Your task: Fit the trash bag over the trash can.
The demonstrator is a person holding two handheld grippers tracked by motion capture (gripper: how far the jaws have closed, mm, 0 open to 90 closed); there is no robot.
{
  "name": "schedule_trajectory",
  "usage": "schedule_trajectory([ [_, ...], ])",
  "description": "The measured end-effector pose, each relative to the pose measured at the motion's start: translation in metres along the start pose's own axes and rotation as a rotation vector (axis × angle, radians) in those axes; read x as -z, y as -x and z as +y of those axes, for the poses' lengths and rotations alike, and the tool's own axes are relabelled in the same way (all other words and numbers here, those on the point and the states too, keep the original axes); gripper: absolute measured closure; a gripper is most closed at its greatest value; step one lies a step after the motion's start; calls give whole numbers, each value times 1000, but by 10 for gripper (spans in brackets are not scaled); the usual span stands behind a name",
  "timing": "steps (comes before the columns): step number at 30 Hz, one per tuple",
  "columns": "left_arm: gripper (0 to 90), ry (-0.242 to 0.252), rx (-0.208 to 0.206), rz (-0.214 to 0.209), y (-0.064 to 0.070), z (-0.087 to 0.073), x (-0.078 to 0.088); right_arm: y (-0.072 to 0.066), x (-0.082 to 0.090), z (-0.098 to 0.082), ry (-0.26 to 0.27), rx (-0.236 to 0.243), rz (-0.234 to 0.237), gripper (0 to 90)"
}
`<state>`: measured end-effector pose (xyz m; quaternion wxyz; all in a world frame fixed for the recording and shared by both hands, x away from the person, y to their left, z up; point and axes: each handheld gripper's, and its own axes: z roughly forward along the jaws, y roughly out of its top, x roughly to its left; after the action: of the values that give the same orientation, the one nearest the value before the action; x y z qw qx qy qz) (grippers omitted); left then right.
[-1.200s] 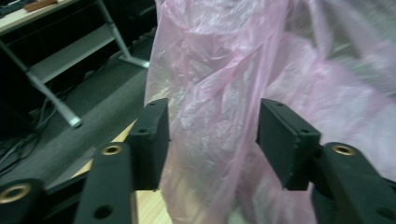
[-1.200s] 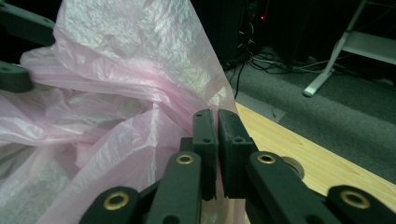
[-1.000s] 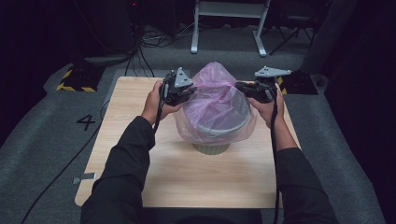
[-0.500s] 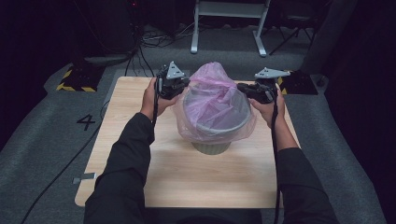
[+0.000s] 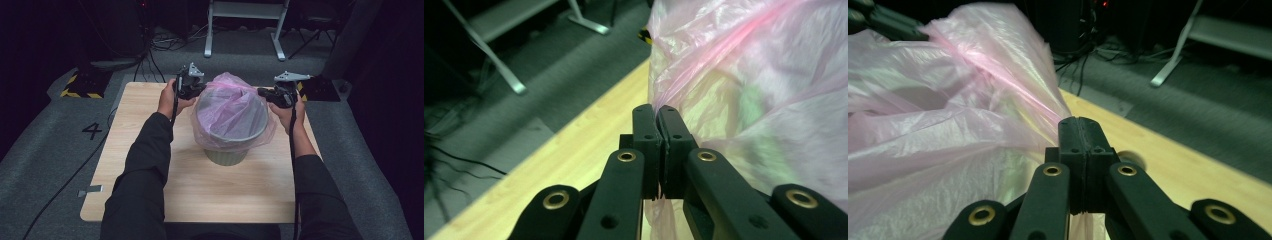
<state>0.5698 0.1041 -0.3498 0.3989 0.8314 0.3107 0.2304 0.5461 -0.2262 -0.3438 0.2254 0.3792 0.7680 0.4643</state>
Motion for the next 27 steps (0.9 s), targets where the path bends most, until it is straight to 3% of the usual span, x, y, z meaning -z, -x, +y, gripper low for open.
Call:
schedule_trajectory([
  [7, 889, -12, 100, -78, -4, -23, -21, 22, -12, -21, 1, -159, 104, 900],
  [12, 885, -10, 157, -117, -3, -44, -28, 22, -19, -40, -27, -177, 148, 899],
  [18, 877, -7, 166, -151, 3, -61, -27, 18, -17, -55, -50, -154, 165, 897],
  [20, 871, -10, 174, -141, 4, -66, -27, 16, -16, -58, -44, -154, 167, 884],
  [21, 833, -16, 177, -126, 3, -68, -26, 16, -16, -59, -45, -147, 156, 862],
  [23, 589, -16, 213, -71, -2, -72, -23, 15, -12, -59, -40, -121, 133, 716],
  [24, 533, -10, 221, -53, -5, -73, -19, 16, -10, -57, -43, -106, 115, 639],
  [27, 347, 17, 232, 32, -15, -72, 1, 21, 2, -52, -68, -50, 31, 538],
])
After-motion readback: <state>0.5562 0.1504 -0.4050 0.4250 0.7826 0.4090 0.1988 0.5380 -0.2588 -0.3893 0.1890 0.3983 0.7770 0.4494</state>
